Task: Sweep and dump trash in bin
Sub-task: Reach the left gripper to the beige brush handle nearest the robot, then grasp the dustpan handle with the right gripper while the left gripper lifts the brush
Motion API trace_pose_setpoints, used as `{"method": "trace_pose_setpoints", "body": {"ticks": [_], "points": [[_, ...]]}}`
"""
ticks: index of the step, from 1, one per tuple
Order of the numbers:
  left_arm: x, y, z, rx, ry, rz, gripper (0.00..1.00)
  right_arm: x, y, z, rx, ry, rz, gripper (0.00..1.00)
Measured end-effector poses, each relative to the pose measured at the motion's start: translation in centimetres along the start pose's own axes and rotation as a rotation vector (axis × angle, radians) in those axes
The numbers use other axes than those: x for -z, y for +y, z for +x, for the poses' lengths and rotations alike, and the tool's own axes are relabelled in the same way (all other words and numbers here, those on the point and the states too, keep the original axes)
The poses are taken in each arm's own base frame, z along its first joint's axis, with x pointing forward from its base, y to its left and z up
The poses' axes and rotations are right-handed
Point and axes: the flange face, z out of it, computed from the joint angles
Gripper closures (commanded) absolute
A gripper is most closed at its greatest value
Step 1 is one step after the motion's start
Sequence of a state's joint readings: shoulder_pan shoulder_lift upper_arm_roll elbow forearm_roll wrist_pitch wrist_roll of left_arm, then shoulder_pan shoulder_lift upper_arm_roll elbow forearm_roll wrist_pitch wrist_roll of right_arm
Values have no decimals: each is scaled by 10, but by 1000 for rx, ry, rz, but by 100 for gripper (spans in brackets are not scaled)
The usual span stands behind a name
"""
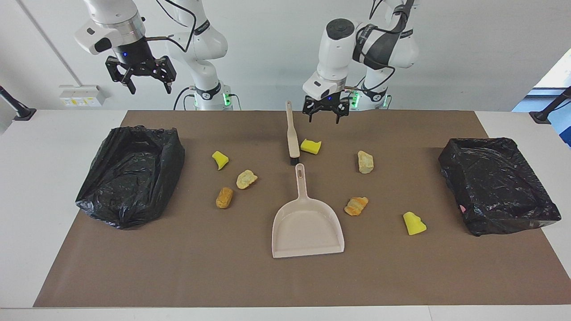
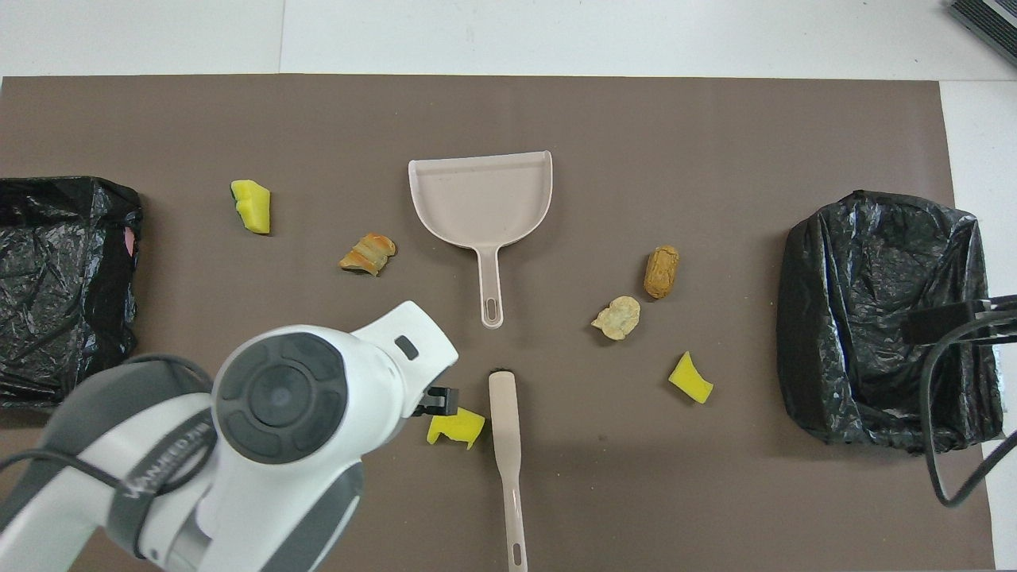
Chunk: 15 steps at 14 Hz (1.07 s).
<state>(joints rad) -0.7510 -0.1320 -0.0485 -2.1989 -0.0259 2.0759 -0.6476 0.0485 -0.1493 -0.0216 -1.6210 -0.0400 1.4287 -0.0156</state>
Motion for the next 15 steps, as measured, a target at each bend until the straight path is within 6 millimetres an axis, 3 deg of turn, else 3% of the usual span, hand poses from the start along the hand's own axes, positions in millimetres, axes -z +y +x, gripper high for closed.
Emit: {"method": "trace_pose_setpoints", "body": {"ticks": [2,5,6,7,8,10,14,15], "points": [[-46,34,-37,-6,18,-17,0,-2,1,1,-1,-5,0,0],[-76,66,-73,-3,17,-22,0,-19,-2,13,-3,-34,5,0],[-79,72,-80,-8,12,-17,9,-27,-7,23,-5,-40,13,0],[-81,75,-86,-6,8,-13,26,-35,-15,33,-5,-43,15,0],[-83,76,-90,4,3,-11,37,-41,-26,45,-1,-45,18,0],[-87,77,-95,27,-21,-18,49,-54,-55,71,3,-43,48,0],[-91,77,-99,59,-56,-35,50,-76,-133,116,-51,-43,73,0],[-91,76,-98,65,-59,-38,55,-82,-154,127,-62,-37,76,0]]}}
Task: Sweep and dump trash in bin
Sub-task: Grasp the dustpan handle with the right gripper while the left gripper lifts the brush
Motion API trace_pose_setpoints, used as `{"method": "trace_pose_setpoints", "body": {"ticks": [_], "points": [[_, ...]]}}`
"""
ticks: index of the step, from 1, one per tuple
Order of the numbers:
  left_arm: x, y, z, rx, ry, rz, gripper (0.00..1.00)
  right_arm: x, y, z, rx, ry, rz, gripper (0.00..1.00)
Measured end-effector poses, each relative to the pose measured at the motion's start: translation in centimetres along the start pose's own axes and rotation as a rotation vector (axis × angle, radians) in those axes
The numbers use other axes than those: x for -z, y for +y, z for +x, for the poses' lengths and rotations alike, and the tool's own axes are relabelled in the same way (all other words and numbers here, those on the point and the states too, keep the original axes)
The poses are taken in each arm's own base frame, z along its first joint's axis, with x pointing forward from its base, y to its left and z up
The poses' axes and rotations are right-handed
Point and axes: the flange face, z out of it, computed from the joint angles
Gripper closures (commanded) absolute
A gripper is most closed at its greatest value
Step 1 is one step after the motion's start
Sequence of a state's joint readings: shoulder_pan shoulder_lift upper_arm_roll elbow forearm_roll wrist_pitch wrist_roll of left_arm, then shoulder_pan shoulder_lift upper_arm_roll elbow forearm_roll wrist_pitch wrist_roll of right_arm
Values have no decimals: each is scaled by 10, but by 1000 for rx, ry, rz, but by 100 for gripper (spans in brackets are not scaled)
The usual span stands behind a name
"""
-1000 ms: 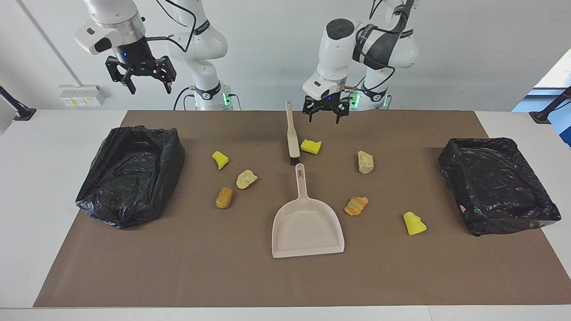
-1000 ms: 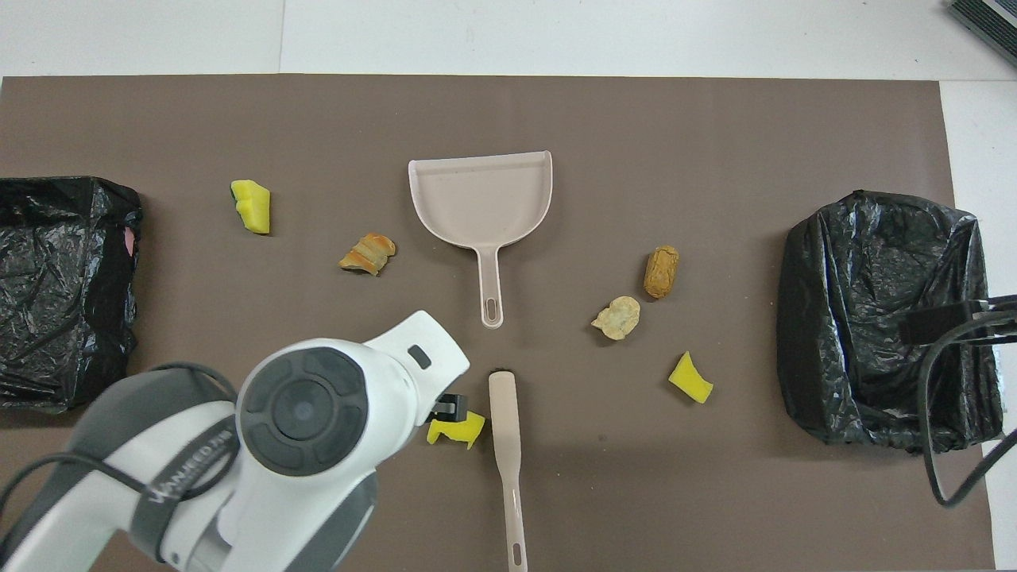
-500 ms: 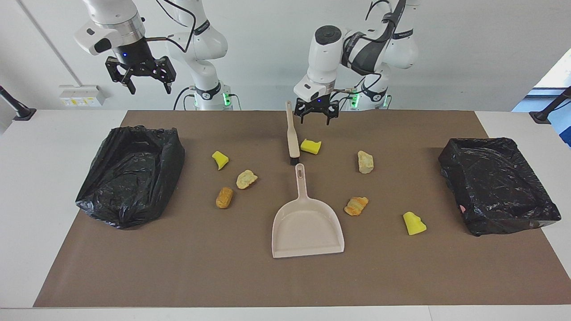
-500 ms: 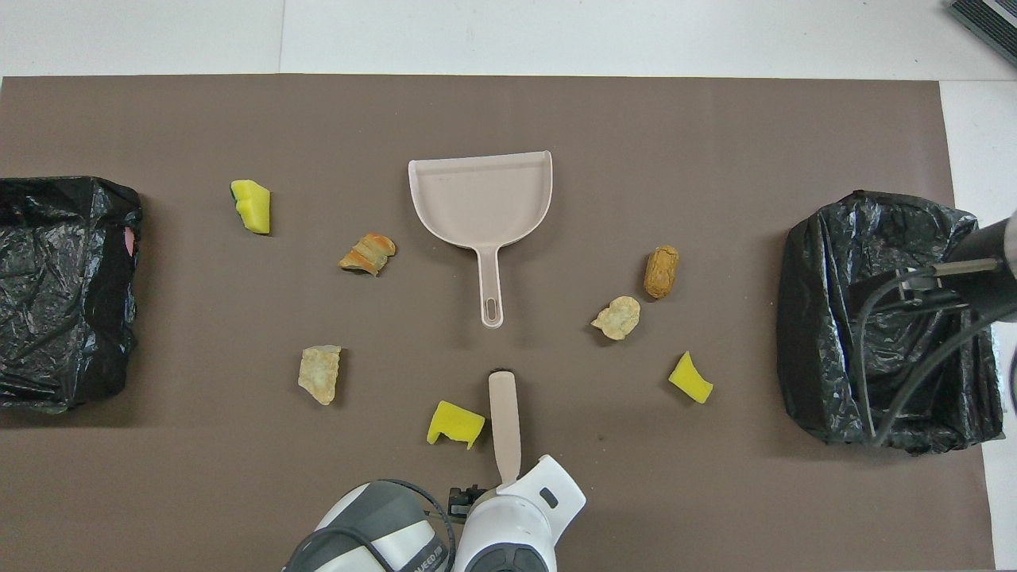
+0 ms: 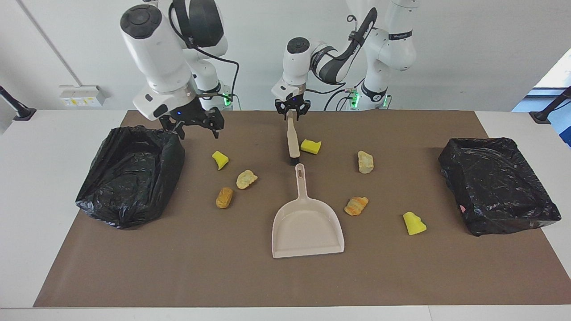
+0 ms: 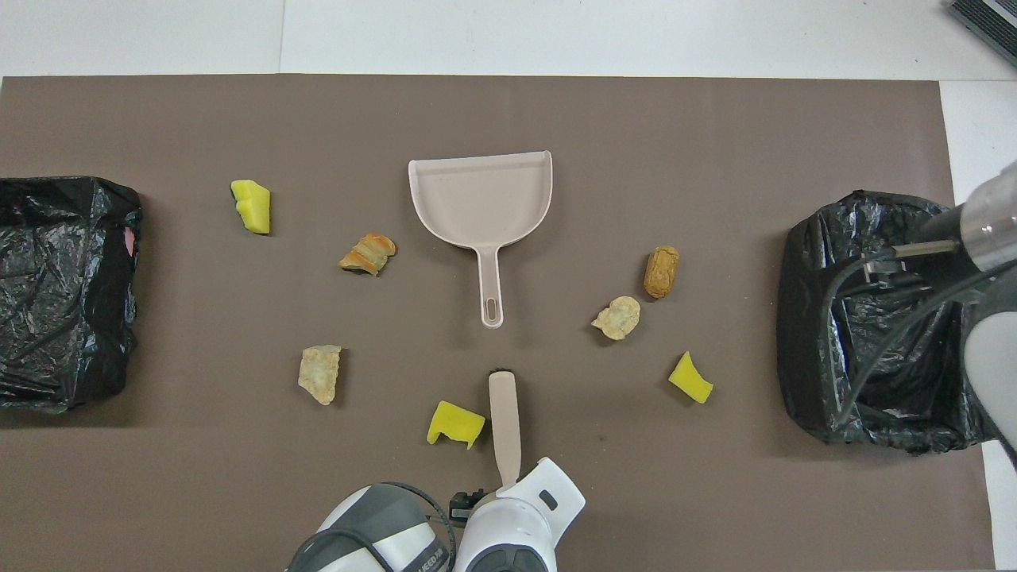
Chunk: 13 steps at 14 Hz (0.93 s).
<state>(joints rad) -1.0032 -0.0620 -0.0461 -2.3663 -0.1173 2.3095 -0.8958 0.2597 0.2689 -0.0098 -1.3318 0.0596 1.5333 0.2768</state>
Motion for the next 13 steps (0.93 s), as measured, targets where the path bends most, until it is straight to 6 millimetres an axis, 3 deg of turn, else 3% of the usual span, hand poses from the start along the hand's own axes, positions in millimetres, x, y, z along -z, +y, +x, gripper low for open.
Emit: {"method": "trace_pose_setpoints", "body": {"ticks": [1,4,8,11,13], "points": [[0,0,0,6,-5,-4,55,-10,-22,9,-15,8,10,0],[0,0,0,37,-31,-24,71,-54,-85,24,-18,14,16,0],[-1,-1,0,63,-53,-41,100,-108,-135,38,-8,39,45,0],[-1,-4,4,52,-58,-37,100,-160,-173,46,-6,49,83,0],[-2,-19,17,44,-84,-13,100,-191,-196,43,6,37,81,0]]}}
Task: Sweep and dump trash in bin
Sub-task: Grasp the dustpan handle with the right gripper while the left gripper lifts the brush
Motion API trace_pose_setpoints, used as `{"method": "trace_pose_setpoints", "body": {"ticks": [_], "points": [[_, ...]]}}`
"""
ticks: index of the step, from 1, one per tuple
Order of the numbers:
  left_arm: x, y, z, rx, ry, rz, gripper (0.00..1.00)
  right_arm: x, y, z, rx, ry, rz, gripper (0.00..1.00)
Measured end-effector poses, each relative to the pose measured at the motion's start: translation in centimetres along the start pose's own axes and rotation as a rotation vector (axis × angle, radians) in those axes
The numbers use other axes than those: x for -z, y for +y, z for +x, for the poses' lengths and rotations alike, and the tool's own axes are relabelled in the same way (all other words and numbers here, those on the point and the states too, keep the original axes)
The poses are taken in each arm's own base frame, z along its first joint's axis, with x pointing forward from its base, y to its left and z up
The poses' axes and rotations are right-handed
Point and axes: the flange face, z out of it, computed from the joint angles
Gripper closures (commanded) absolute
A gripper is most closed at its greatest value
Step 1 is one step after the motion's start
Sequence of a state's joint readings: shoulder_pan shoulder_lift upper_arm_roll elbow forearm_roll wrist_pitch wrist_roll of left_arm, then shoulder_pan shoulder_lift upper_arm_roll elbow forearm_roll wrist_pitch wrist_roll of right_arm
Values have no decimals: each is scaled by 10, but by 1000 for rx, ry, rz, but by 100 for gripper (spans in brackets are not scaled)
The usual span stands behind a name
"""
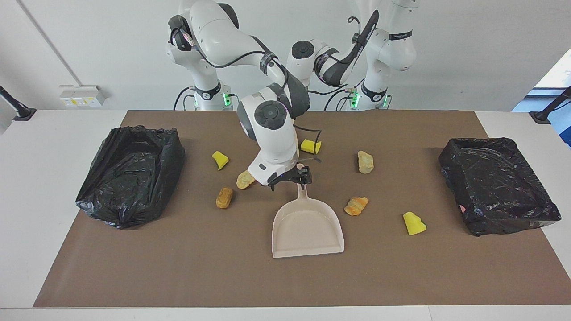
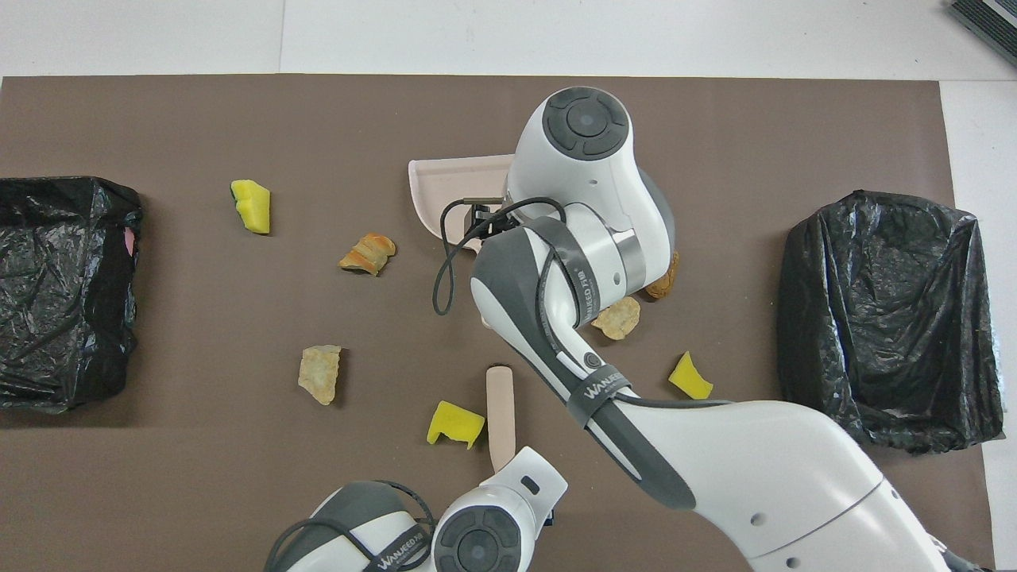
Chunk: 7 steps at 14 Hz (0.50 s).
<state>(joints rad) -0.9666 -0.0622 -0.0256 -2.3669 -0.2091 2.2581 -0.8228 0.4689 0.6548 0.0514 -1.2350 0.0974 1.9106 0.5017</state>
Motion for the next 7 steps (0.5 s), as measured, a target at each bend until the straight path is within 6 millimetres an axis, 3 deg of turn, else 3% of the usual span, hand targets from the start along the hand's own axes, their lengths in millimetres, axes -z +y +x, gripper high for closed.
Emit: {"method": "trace_pose_setpoints", "body": {"ticks": [2,5,6,7], "points": [[3,-26,21,11,-54,42,100,-21,-17,-9,20,-23,-12,0],[13,-66,50,50,-110,68,100,-32,-24,-17,33,-45,-24,3],[15,-81,61,65,-117,80,100,-39,-27,-22,39,-57,-32,18],[16,-98,72,85,-122,105,100,-45,-29,-27,45,-68,-39,42]]}}
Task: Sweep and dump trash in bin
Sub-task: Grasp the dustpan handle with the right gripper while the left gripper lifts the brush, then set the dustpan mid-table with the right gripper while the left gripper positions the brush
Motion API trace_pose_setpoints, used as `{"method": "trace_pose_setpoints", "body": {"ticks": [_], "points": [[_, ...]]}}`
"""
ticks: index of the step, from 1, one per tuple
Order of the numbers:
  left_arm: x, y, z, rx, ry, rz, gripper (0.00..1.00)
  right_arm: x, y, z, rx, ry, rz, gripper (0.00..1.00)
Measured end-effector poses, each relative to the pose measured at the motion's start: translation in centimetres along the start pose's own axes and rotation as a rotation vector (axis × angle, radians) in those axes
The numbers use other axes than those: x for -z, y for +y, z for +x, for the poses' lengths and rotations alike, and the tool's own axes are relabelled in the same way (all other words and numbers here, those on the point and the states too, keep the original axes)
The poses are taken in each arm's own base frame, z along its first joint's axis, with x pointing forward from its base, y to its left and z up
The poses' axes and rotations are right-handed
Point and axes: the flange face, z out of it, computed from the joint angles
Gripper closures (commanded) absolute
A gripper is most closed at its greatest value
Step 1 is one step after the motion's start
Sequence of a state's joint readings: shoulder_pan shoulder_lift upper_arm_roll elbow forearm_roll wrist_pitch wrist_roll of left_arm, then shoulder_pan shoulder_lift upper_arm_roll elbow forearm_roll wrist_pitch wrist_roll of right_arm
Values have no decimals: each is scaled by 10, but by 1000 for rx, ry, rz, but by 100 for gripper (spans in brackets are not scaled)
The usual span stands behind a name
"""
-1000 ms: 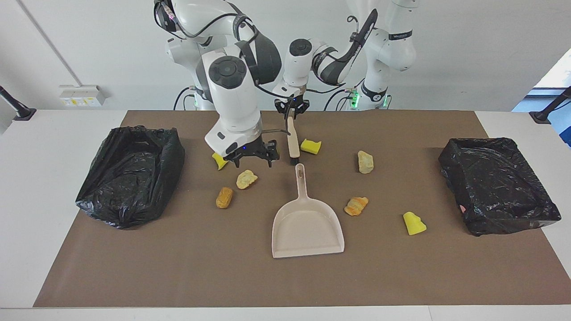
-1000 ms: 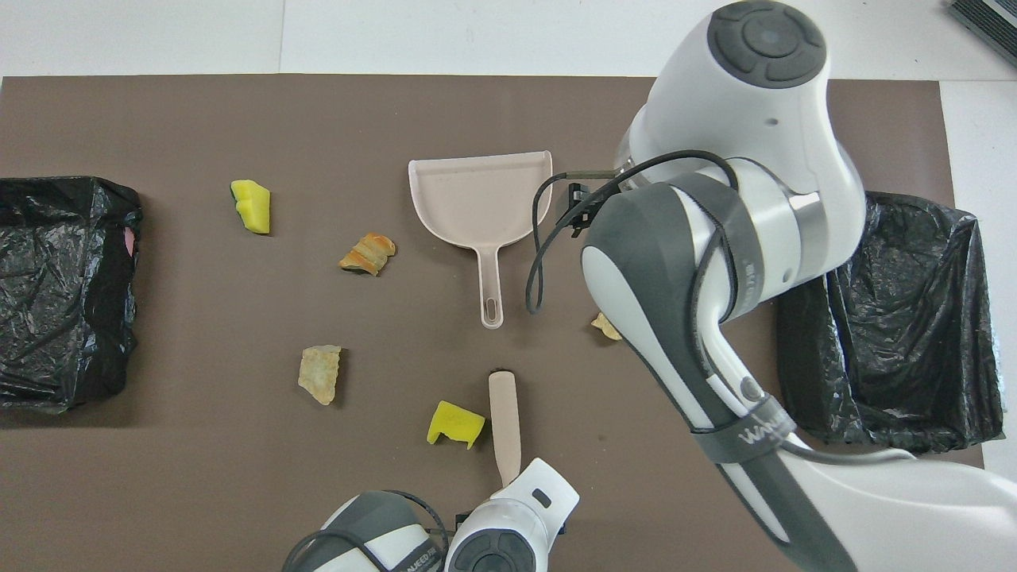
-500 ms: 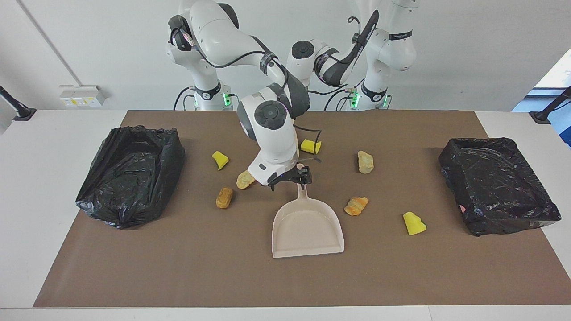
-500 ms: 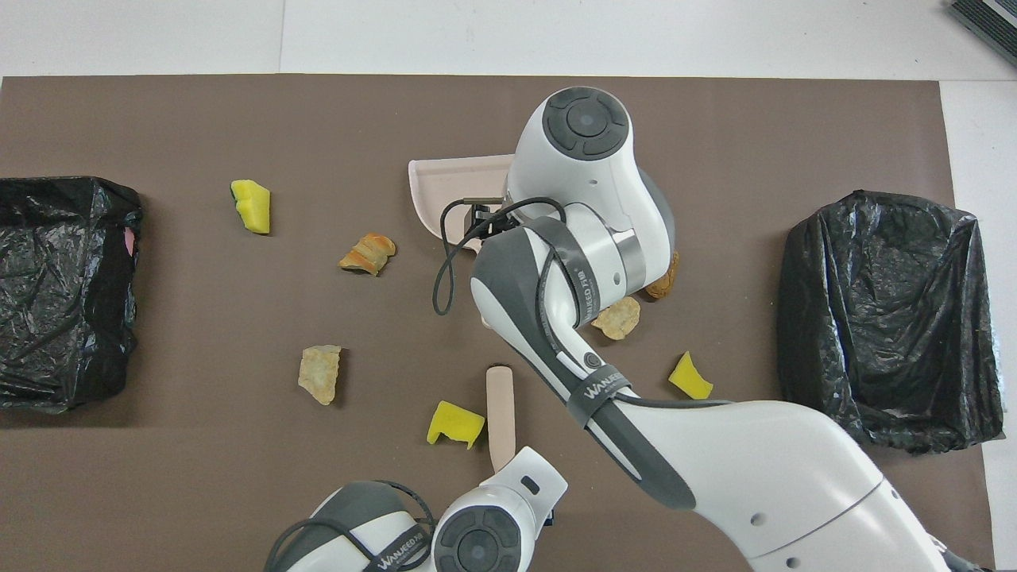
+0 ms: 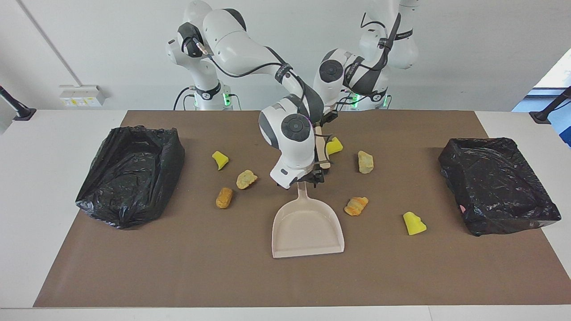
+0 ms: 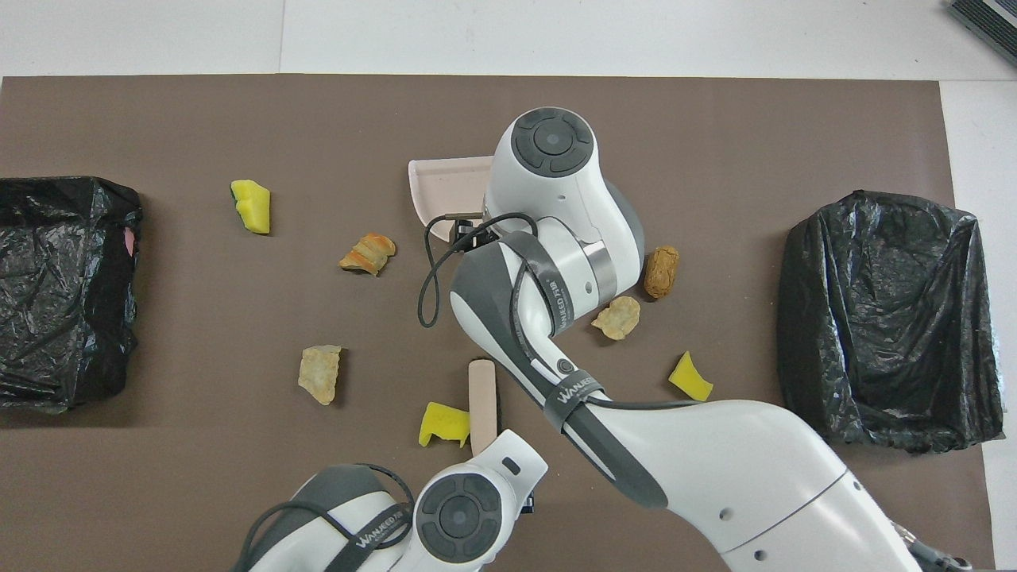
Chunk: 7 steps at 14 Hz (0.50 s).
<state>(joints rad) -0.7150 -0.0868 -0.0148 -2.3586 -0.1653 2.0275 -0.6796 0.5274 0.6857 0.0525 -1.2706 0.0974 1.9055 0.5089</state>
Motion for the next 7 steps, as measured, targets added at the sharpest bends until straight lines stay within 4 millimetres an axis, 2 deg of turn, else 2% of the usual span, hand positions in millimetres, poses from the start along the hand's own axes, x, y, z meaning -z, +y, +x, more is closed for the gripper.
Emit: {"method": "trace_pose_setpoints", "body": {"ticks": [1,2,4,7], "points": [[1,-16,12,30,-6,12,100,-4,-1,-2,3,-7,-4,65],[4,-33,26,67,-5,14,100,-6,-1,-3,3,-9,-6,79],[10,-71,52,106,2,17,100,-6,0,-3,2,-13,-9,100],[30,-98,68,110,5,-4,100,-2,2,-5,1,-30,-19,100]]}}
